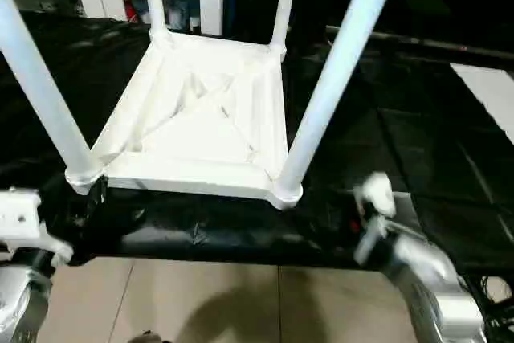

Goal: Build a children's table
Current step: Flip table

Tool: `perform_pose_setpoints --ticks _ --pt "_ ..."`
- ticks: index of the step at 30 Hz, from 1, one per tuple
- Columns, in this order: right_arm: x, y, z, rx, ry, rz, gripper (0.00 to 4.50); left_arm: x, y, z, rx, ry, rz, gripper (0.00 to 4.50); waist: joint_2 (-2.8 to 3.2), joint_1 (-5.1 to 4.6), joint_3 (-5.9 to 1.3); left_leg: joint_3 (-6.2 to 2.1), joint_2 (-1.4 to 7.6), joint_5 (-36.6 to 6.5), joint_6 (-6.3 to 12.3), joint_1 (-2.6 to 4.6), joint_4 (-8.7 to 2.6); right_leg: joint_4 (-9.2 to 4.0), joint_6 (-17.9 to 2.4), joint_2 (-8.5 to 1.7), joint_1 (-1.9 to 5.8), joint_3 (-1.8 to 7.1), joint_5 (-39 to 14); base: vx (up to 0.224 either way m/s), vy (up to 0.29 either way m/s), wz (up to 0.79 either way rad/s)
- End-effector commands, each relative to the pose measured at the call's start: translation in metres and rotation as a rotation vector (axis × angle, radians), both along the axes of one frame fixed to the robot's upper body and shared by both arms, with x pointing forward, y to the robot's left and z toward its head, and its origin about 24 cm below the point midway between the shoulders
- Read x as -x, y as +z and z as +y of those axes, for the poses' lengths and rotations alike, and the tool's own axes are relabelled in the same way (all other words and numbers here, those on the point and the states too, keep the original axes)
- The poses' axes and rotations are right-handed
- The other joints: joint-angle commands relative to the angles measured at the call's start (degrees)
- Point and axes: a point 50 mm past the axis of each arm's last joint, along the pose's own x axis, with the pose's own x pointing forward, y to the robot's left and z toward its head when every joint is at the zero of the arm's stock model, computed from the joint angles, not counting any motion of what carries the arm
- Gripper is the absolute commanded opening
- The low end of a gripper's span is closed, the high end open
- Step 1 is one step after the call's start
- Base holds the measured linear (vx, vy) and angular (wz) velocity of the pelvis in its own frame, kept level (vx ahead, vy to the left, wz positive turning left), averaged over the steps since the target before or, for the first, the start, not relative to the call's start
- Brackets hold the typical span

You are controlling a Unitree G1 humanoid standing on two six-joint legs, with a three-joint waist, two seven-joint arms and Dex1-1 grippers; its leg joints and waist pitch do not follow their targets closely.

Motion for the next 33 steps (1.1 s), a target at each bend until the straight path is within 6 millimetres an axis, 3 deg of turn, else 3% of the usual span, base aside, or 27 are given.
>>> perform_pose_setpoints --ticks 1,2,3,5,10,12,18,21,26,29,33 --pt "-0.007 0.0 0.016 -0.021 0.057 -0.005 4.5 -0.014 -0.004 0.003 -0.021 -0.002 0.041 4.22 0.83 0.21 -1.91 -1.18 2.66 -5.04 3.33 0.24 -4.38 -4.79 -7.98 -4.53 1.28 2.86 0.61 0.0 0.0 0.0" --pt "-0.009 0.0 0.019 -0.026 0.067 -0.007 4.5 -0.018 -0.004 0.004 -0.013 -0.003 0.043 4.26 0.9 0.12 -2.28 -1.3 2.55 -4.87 2.88 0.34 -4.35 -4.37 -8.42 -4.63 1.49 2.76 2.87 0.0 0.0 0.0" --pt "-0.01 -0.001 0.024 -0.021 0.08 -0.012 4.5 -0.024 -0.003 0.005 -0.008 -0.007 0.043 4.27 1.57 0.15 -2.28 -1.47 2.59 -4.79 2.56 0.23 -4.46 -4.19 -8.75 -4.77 1.6 2.75 3.56 0.0 0.0 0.0" --pt "-0.013 -0.001 0.03 -0.023 0.098 -0.018 4.5 -0.032 -0.001 0.005 0.002 -0.012 0.046 4.42 1.45 -0.02 -2.26 -1.31 2.66 -6.25 1.44 0.2 -4.51 -4.26 -9.63 -4.89 1.74 2.77 3.89 0.0 0.0 0.0" --pt "-0.014 -0.001 0.039 -0.038 0.139 -0.02 4.5 -0.051 -0.004 0.005 0.04 -0.02 0.083 4.42 1.53 0.2 -2.28 -1.2 2.48 -7.44 1.1 0.35 -4.52 -4.36 -10.41 -4.92 1.81 2.88 2.44 0.0 0.0 0.0" --pt "-0.012 -0.002 0.04 -0.035 0.144 -0.015 4.5 -0.058 -0.006 0.01 0.047 0.019 0.098 4.42 1.96 0.36 -2.34 -1.31 2.59 -7.17 1.11 0.33 -4.55 -4.31 -10.43 -5.05 1.86 2.88 2.72 0.0 0.0 0.0" --pt "-0.001 -0.007 0.031 -0.019 0.163 0.018 4.5 -0.053 -0.003 0.009 0.057 0.012 0.086 4.42 1.83 0.77 -2.46 -1.25 2.77 -5.61 1.98 0.13 -4.35 -4.05 -11.74 -5.13 2.17 2.84 6.83 0.0 0.0 0.0" --pt "0.003 -0.009 0.025 -0.014 0.171 0.033 4.5 -0.043 -0.009 0.008 0.062 0.02 0.107 4.42 1.8 0.92 -2.32 -1.26 2.92 -6.91 2.3 0.16 -4.47 -4.24 -11.64 -5.2 2.13 2.85 4.54 0.0 0.0 0.0" --pt "-0.013 -0.006 0.045 -0.087 0.182 0.021 4.5 -0.041 -0.017 0.021 0.033 0.109 0.163 4.42 1.67 0.57 -1.98 -1.31 2.85 -11.13 1.27 0.33 -4.88 -5.11 -10.69 -5.21 1.56 2.9 -5.1 0.0 0.0 0.0" --pt "-0.024 -0.007 0.058 -0.106 0.17 0.012 4.5 -0.042 -0.016 0.029 0.031 0.153 0.167 4.42 1.49 0.53 -2.01 -1.34 2.84 -10.33 0.89 0.38 -4.89 -5.15 -10.14 -5.36 1.3 2.92 -6.91 0.0 0.0 0.0" --pt "-0.035 -0.007 0.064 -0.114 0.123 -0.007 4.5 -0.046 -0.011 0.035 0.028 0.183 0.149 4.42 1.53 0.55 -2.35 -1.18 2.81 -7.45 0.78 0.45 -4.7 -4.5 -10.67 -5.1 1.27 2.84 -1.19 0.0 0.0 0.0"
